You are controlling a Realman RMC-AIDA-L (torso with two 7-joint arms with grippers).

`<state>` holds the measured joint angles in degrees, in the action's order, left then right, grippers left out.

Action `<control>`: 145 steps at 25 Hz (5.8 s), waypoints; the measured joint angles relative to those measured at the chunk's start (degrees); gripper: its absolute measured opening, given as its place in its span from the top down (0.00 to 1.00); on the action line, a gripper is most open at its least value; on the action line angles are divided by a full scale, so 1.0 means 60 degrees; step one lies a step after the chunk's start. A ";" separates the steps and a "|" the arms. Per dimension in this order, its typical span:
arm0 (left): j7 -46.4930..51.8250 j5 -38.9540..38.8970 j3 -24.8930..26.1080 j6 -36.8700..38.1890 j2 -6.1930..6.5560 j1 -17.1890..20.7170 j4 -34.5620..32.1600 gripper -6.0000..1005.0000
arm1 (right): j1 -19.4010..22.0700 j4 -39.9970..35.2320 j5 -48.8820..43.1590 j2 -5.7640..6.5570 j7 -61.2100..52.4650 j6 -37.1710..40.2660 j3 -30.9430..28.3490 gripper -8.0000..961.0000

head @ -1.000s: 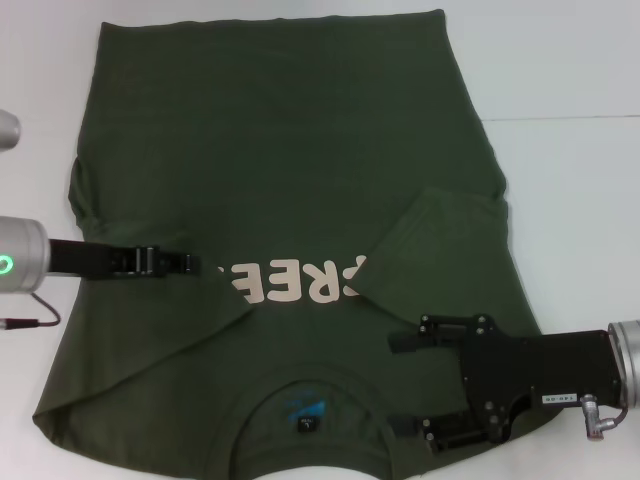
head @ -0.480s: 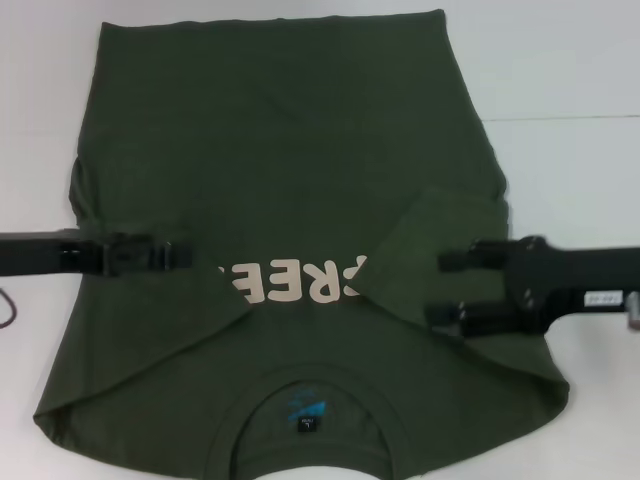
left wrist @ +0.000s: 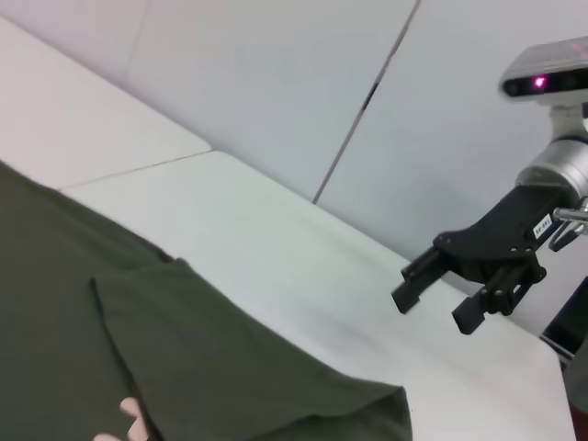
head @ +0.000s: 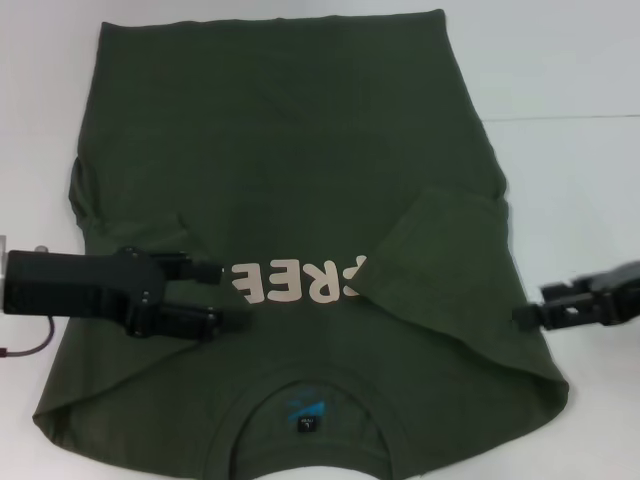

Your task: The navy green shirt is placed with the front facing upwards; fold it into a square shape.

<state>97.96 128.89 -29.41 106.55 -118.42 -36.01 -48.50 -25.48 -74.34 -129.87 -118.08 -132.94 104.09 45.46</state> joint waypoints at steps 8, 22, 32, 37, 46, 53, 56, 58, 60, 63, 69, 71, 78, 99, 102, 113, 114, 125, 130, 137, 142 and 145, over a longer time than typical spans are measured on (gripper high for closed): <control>-0.0290 -0.0292 0.0007 -0.0096 -0.0044 -0.0056 0.0401 0.08 | -0.0655 0.0149 -0.2398 0.0341 -0.1509 0.0608 -0.0481 0.17; -0.0458 -0.0315 0.0047 -0.0234 -0.0116 -0.0075 0.0563 0.08 | -0.2054 0.1839 -0.4273 0.0520 -0.1882 0.0200 -0.0257 0.18; -0.1088 -0.0226 -0.0120 0.0405 -0.0116 0.0071 0.0535 0.08 | -0.2577 0.2008 -0.5218 -0.0033 -0.1996 -0.0496 0.0344 0.18; -0.1139 -0.0225 -0.0122 0.0398 -0.0142 0.0118 0.0533 0.09 | -0.2617 0.2295 -0.5290 -0.0161 -0.2207 -0.0825 0.0880 0.18; -0.1292 -0.0225 -0.0077 0.0304 -0.0144 0.0145 0.0551 0.09 | -0.2603 0.2529 -0.5464 -0.0234 -0.2575 -0.1251 0.1772 0.18; -0.1340 -0.0226 -0.0047 0.0257 -0.0140 0.0180 0.0534 0.09 | -0.2643 0.2605 -0.5469 -0.0264 -0.2819 -0.1368 0.2259 0.18; -0.1341 -0.0229 -0.0037 0.0251 -0.0135 0.0185 0.0516 0.09 | -0.2646 0.2604 -0.5467 -0.0266 -0.2885 -0.1471 0.2335 0.18; -0.1341 -0.0232 -0.0034 0.0230 -0.0130 0.0192 0.0514 0.09 | -0.2648 0.2608 -0.5448 -0.0268 -0.2891 -0.1496 0.2384 0.18; -0.1342 -0.0233 -0.0034 0.0196 -0.0135 0.0200 0.0512 0.09 | -0.2653 0.2645 -0.5422 -0.0271 -0.2894 -0.1516 0.2464 0.21; -0.1341 -0.0232 -0.0034 0.0179 -0.0143 0.0202 0.0510 0.09 | -0.2660 0.2696 -0.5407 -0.0275 -0.2894 -0.1529 0.2521 0.30; -0.1342 -0.0232 -0.0034 0.0167 -0.0141 0.0202 0.0497 0.10 | -0.2670 0.2757 -0.5399 -0.0301 -0.2894 -0.1531 0.2529 0.45; -0.1342 -0.0243 -0.0034 0.0162 -0.0140 0.0202 0.0496 0.10 | -0.2691 0.2844 -0.5397 -0.0302 -0.2894 -0.1530 0.2530 0.49; -0.1341 -0.0247 -0.0020 0.0018 -0.0140 0.0211 0.0495 0.10 | -0.2674 0.2915 -0.5402 -0.0301 -0.2902 -0.1635 0.2527 0.55; 0.3162 0.0960 0.0998 -0.0175 -0.0019 0.1130 -0.2530 0.11 | -0.2627 0.2854 -0.5212 -0.0289 -0.2770 -0.1739 0.2557 0.95; 0.4795 0.1907 0.1037 -0.0016 -0.0039 0.1298 -0.3666 0.11 | -0.2630 0.2850 -0.5174 -0.0286 -0.2764 -0.1739 0.2573 0.95; 0.7346 0.4077 0.1165 0.0549 0.0143 0.1109 -0.3642 0.11 | -0.2624 0.2840 -0.4983 -0.0293 -0.2660 -0.1702 0.2573 0.95; 0.7431 0.4183 0.1041 0.0538 0.0143 0.1093 -0.3505 0.11 | -0.2624 0.2840 -0.4939 -0.0290 -0.2654 -0.1697 0.2581 0.95; 0.7592 0.4778 0.0573 -0.0337 0.0118 0.1010 -0.2659 0.12 | -0.2641 0.2885 -0.4877 -0.0293 -0.2608 -0.1692 0.2577 0.95; 0.7544 0.4826 0.0501 -0.0756 0.0145 0.0955 -0.2275 0.12 | -0.2636 0.2869 -0.4877 -0.0286 -0.2594 -0.1691 0.2573 0.95; 0.7540 0.4995 0.0390 -0.1040 0.0152 0.0877 -0.1923 0.12 | -0.2623 0.2922 -0.4878 -0.0286 -0.2541 -0.1674 0.2563 0.95; 0.7546 0.5001 0.0261 -0.1079 0.0150 0.0870 -0.1919 0.12 | -0.2660 0.2927 -0.4882 -0.0286 -0.2497 -0.1671 0.2574 0.95; 0.7586 0.5008 0.0249 -0.1113 0.0149 0.0841 -0.1844 0.12 | -0.2677 0.2939 -0.4885 -0.0286 -0.2451 -0.1671 0.2574 0.95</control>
<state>143.48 158.93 -27.92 99.88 -117.53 -30.96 -59.56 -41.54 -56.70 -159.17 -119.79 -147.64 94.06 60.91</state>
